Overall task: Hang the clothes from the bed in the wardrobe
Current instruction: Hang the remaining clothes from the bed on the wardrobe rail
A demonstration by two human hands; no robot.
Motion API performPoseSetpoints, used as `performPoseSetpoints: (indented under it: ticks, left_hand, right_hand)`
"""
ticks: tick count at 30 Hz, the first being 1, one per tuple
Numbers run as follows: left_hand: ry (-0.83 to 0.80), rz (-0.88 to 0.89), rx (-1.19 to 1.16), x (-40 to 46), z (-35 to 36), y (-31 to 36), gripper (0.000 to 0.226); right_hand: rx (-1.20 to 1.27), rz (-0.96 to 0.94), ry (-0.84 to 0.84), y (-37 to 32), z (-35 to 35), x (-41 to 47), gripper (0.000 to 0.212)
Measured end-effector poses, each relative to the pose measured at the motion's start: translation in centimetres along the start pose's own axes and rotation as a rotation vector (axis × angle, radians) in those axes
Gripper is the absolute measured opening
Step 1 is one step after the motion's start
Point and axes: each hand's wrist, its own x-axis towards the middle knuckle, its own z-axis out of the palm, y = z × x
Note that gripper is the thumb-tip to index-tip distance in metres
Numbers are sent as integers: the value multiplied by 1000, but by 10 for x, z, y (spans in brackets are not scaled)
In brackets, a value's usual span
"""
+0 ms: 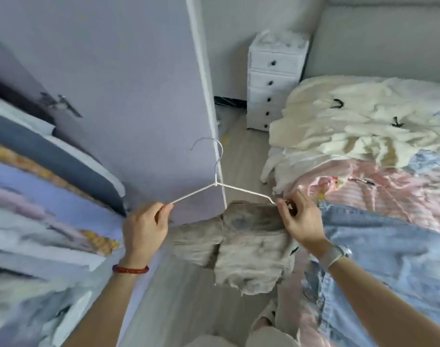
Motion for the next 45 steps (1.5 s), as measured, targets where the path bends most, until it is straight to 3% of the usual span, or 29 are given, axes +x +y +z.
performPoseSetpoints:
  ticks: [5, 9, 14, 20, 24, 30, 33, 36, 41, 45]
  left_hand:
    - [204, -111, 139, -53, -77, -93, 35]
    - [339, -368, 171, -94, -134, -146, 32]
    - [504, -664, 125, -126, -200, -178, 23]
    - [621, -715, 268, -128, -265, -204, 18]
    - [620, -737, 344, -132, -297, -234, 19]
    - [659, -912, 395, -143, -327, -285, 21]
    - [652, -944, 530, -146, -333, -301, 21]
    - [691, -984, 629, -149, -339, -313, 20]
    - [662, -1076, 692, -159, -355, -329, 23]
    - [758, -936, 608, -152, -376, -326, 25]
  right_hand:
    - [14, -157, -252, -86, 71, -14, 23]
    - [25, -478, -454, -161, 115, -17, 12]
    - [24, -897, -377, -254, 160, -12, 13]
    - [145, -918, -480, -326, 204, -13, 13]
    - [271, -1095, -614, -382, 226, -15, 8]
    - [474, -1138, -1148, -461, 269, -29, 10]
    - [496, -1234, -1290, -490, 277, -35, 22]
    - [581, -1211, -1443, -506, 280, -50, 27]
    - [631, -1118, -1411, -527, 296, -82, 18]
    - [651, -1081, -1331, -551, 306, -110, 18]
